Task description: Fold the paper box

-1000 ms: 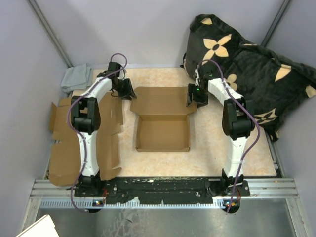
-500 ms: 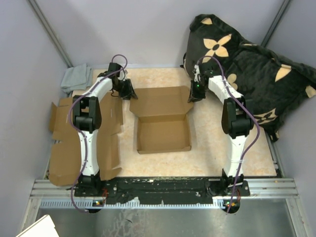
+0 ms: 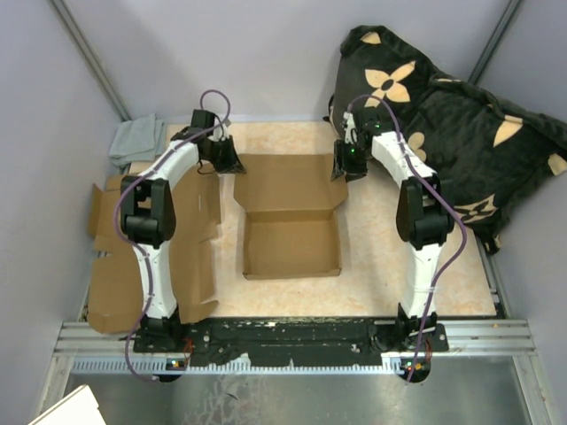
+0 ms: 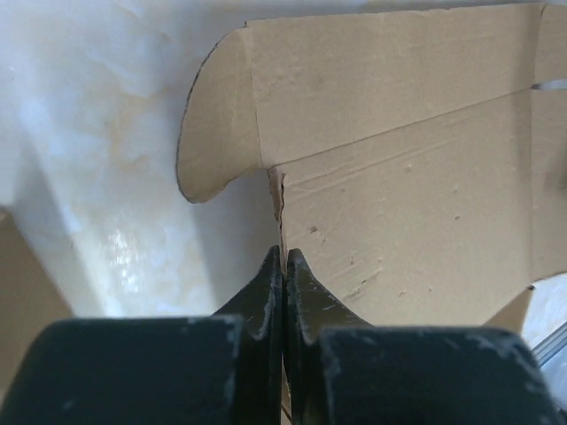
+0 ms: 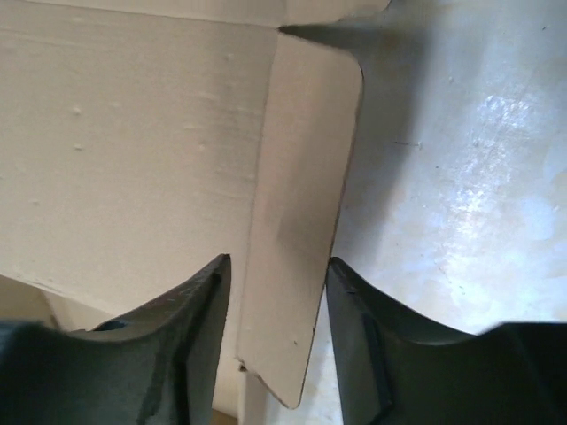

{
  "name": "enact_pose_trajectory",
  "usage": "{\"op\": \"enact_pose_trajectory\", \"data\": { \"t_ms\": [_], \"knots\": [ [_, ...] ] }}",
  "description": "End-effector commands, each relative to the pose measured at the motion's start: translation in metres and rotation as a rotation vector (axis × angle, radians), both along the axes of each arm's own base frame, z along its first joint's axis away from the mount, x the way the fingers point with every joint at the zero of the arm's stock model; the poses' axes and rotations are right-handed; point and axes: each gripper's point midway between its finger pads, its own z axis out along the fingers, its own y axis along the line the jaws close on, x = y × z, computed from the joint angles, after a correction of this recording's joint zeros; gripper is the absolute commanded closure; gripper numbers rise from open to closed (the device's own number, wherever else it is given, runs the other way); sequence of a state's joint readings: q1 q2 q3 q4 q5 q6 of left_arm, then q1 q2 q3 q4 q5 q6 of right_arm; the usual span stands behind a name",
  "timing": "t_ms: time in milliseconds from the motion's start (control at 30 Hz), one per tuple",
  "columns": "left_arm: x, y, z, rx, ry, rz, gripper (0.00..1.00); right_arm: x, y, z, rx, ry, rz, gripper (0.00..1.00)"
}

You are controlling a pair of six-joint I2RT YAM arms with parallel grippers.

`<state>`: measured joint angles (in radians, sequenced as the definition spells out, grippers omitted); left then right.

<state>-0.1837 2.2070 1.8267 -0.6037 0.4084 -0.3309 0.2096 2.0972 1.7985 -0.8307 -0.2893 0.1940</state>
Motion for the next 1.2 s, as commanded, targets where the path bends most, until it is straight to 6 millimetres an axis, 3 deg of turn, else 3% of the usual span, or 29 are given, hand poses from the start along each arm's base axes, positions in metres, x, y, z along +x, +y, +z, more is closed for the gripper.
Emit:
{"op": "enact_pose_trajectory", "data": {
  "t_ms": [0,100,300,500,767,933,1067,1167],
  "knots": [
    [0.014,-0.004,0.095,-0.035,-0.358,-0.060,1.00,0.007,-0.003,0.065,0.003,-0.130,0.014,0.48],
    [0.008,-0.010,0.133,-0.076,-0.546,-0.119,1.00,0.008,-0.010,0.081,-0.014,-0.152,0.015,0.44],
    [-0.020,-0.022,0.182,-0.196,-0.856,-0.208,1.00,0.006,-0.019,0.119,-0.021,-0.216,0.075,0.44],
    [-0.034,-0.027,0.188,-0.250,-0.920,-0.239,1.00,-0.017,-0.007,0.123,0.068,-0.209,0.167,0.46],
    [-0.038,-0.030,0.193,-0.266,-0.940,-0.266,1.00,-0.056,0.000,0.110,0.128,-0.130,0.222,0.56],
    [-0.041,-0.032,0.196,-0.274,-0.952,-0.279,1.00,-0.068,0.000,0.100,0.102,-0.108,0.224,0.58],
    [-0.043,-0.031,0.197,-0.274,-0.954,-0.280,1.00,-0.064,-0.005,0.095,0.028,-0.109,0.187,0.82],
    [-0.043,-0.031,0.199,-0.272,-0.945,-0.276,1.00,-0.049,-0.010,0.098,-0.065,-0.157,0.136,0.94]
  ]
}}
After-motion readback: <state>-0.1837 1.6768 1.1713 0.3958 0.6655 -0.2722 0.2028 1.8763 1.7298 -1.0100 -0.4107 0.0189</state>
